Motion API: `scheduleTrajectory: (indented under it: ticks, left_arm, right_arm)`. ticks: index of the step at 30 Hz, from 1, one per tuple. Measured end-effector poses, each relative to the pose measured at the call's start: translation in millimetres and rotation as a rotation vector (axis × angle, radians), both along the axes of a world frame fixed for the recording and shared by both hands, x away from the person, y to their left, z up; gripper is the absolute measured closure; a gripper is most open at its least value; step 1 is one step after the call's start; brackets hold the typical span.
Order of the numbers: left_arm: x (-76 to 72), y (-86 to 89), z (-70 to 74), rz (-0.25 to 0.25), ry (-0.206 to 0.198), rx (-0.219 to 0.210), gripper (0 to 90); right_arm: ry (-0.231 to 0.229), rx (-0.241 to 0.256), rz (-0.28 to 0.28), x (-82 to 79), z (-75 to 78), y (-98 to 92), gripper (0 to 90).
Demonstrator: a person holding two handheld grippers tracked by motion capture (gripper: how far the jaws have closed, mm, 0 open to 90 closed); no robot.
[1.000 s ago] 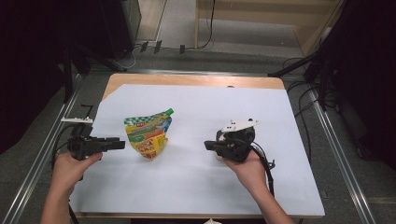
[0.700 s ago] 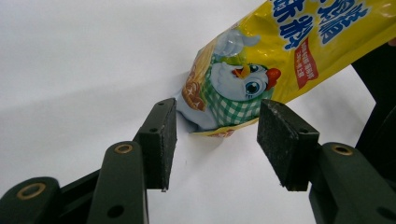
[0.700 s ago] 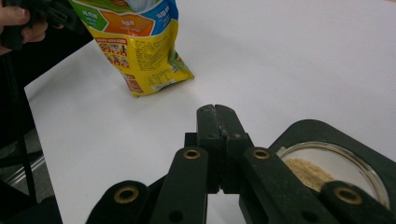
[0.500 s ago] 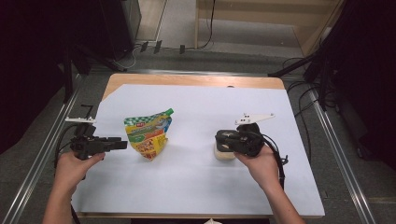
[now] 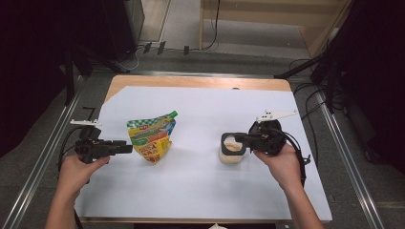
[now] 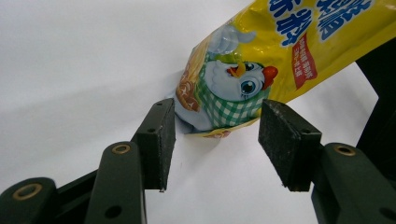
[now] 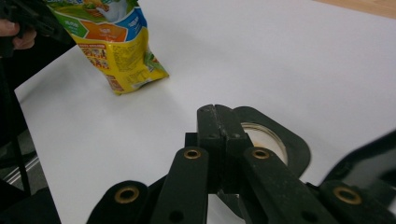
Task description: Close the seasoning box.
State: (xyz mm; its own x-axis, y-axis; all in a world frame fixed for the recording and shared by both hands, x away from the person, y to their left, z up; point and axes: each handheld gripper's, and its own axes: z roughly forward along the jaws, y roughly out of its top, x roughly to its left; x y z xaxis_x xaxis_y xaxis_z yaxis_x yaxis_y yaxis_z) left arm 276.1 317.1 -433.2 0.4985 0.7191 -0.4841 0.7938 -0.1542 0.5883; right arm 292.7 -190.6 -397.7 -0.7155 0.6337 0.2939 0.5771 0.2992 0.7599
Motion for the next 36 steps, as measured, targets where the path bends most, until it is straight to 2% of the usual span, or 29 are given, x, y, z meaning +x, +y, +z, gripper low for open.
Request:
scheduleTrajectory:
  ticks: [9,22,25,36]
  left_arm:
    - [0.6,-0.7,-0.2,-0.005,0.003,0.002,46.9]
    - [0.7,-1.5,-0.2,-0.007,0.000,0.003,46.8]
    - [1.0,-1.4,-0.4,-0.008,0.001,0.004,46.8]
    - [1.9,-2.4,-1.0,-0.011,0.001,0.003,46.8]
  right_arm:
    - [-0.003,0.000,-0.046,2.3,6.1,-23.4,90.0]
    - [-0.022,0.053,-0.090,1.9,16.9,-47.4,90.0]
    - [-0.026,0.052,-0.109,1.9,18.9,-52.8,90.0]
    - [-0.010,0.079,-0.143,2.9,16.3,-67.3,90.0]
